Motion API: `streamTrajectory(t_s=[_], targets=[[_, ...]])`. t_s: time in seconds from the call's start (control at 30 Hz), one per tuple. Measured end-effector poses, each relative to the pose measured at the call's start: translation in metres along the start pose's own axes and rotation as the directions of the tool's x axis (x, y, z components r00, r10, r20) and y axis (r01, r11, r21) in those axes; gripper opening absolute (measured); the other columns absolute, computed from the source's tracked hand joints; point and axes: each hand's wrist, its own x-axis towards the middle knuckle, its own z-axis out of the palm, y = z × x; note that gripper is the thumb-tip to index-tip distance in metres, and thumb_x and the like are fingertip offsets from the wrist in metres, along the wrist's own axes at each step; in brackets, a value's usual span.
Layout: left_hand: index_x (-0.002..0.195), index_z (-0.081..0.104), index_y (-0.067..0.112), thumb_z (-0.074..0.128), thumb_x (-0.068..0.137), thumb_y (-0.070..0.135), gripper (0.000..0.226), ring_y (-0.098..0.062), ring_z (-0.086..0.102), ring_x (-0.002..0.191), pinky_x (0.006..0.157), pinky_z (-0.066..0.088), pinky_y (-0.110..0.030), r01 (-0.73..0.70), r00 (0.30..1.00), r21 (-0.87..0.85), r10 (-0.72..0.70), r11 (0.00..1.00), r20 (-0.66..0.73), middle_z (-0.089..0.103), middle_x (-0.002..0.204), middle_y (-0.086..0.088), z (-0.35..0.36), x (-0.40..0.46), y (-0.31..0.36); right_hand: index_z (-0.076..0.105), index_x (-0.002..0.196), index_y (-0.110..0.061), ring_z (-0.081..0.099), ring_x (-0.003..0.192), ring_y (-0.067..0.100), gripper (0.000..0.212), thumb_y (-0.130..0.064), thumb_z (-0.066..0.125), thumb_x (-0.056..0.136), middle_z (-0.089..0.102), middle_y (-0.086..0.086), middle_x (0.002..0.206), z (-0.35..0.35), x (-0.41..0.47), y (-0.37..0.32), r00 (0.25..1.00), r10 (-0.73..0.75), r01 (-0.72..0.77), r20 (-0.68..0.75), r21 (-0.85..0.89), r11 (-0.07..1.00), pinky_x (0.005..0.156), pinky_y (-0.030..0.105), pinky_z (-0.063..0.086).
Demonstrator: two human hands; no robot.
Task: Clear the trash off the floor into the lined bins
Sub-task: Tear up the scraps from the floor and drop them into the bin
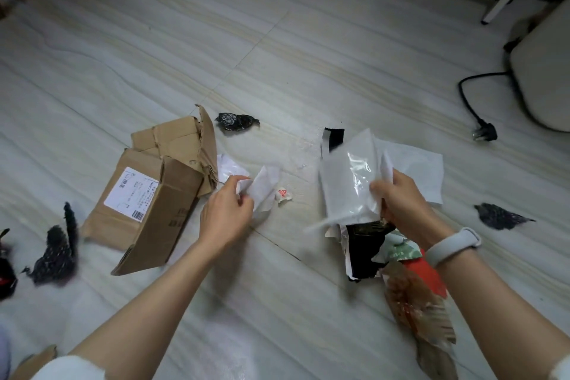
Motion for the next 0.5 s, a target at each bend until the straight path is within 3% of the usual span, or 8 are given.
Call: streamTrajectory(t_s=[0.07,0.17,0.27,0.33,0.4,0.5], targets=[[0.094,0.056,0.014,0.045,0.084,0.016,0.015,-0.038,0.056,0.090,0.063,0.037,-0.034,-0.020,0.999,0.122,0.016,0.992,0.032,0.064,0.093,-0.015,0.000,0.005,0.000,0.060,0.094,-0.013,0.050,0.077,0.024,0.034,0.008,0.036,0.080,0.057,0.008,0.083,-0.008,0.001,0.011,0.992,-0.124,0.109,-0.028,-0.322,0.940,0.061,0.030,0.035],[0.087,0.051,0.008,0.043,0.090,0.019,0.014,-0.038,0.054,0.095,0.063,0.038,-0.036,-0.073,0.996,0.354,0.052,0.932,0.070,0.061,0.100,-0.019,0.002,0.015,-0.002,0.050,0.127,-0.020,0.057,0.094,0.033,0.056,0.006,0.042,0.078,0.062,0.012,0.110,-0.004,0.007,0.028,0.958,-0.287,0.196,0.004,-0.741,0.642,0.070,0.035,0.043],[0.114,0.054,0.001,0.043,0.092,0.013,0.028,-0.033,0.038,0.119,0.086,0.042,-0.043,-0.105,0.993,0.447,0.068,0.889,0.097,0.044,0.132,-0.014,0.007,0.028,-0.009,0.039,0.135,-0.020,0.043,0.123,0.035,0.060,0.002,0.049,0.080,0.041,0.016,0.136,0.013,0.013,0.042,0.951,-0.299,0.230,0.083,-0.836,0.498,0.086,0.040,0.045],[0.120,0.053,0.005,0.044,0.092,0.017,0.032,-0.030,0.026,0.131,0.099,0.033,-0.043,-0.121,0.991,0.433,0.088,0.893,0.097,0.032,0.145,-0.011,0.011,0.032,-0.010,0.028,0.141,-0.019,0.018,0.139,0.035,0.067,0.003,0.050,0.081,0.020,0.015,0.149,0.023,0.014,0.047,0.967,-0.231,0.212,0.111,-0.851,0.481,0.106,0.041,0.032],[0.124,0.050,0.012,0.046,0.091,0.036,0.041,-0.026,0.012,0.140,0.107,0.023,-0.044,-0.140,0.988,0.395,0.103,0.908,0.114,0.019,0.153,-0.010,0.015,0.033,-0.009,0.019,0.144,-0.019,0.005,0.140,0.038,0.062,-0.009,0.040,0.086,0.010,0.016,0.152,0.029,0.015,0.050,0.979,-0.160,0.189,0.125,-0.846,0.498,0.114,0.045,0.017],[0.141,0.025,0.019,0.052,0.076,0.066,0.085,-0.028,-0.016,0.143,0.114,0.011,-0.044,-0.195,0.958,0.447,0.072,0.873,0.278,-0.010,0.155,-0.018,0.015,0.034,-0.013,0.013,0.145,-0.019,0.002,0.139,0.040,0.065,-0.042,0.029,0.087,0.008,0.018,0.152,0.030,0.014,0.053,0.987,-0.083,0.159,0.137,-0.860,0.484,0.115,0.049,0.011]])
